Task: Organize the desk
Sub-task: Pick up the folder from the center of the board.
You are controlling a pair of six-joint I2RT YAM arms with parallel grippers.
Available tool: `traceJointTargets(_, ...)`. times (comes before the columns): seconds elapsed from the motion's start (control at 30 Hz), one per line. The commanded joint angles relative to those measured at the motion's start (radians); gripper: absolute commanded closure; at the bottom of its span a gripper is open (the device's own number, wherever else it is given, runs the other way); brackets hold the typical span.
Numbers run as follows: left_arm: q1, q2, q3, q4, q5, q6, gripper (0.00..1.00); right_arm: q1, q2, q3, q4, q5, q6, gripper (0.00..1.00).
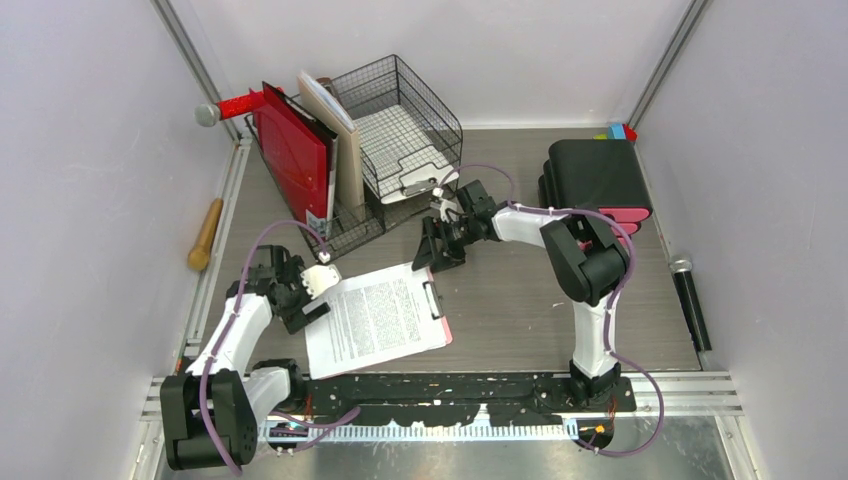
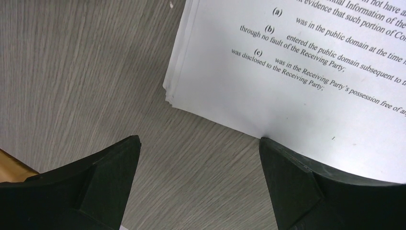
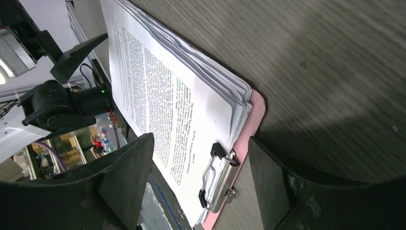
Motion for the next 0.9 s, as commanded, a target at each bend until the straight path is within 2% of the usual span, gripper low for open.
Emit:
traceJointTargets(0.0,0.000,0.011,-0.014,0.039,0.055,0.006,0.00,0.003,0.058,-0.030,0.096,0.051,0.034,0.21)
traceJointTargets(0.23,-0.007,0.017,-0.020,0.051,0.054,-0.017,0.00,-0.003,0.068,-0.065,0.185,-0.008,0.173,0.22)
traceJointTargets(0.53,-0.008,-0.011,-0.036,0.053,0.047,-0.023,0.01,-0.038,-0.044,-0.127,0.171,0.222,0.214,0.24)
traceJointTargets(0.87,-0.009,-0.022,-0.022,0.030,0.049,-0.026,0.00,-0.038,-0.034,-0.117,0.162,0.259,0.209,0.23)
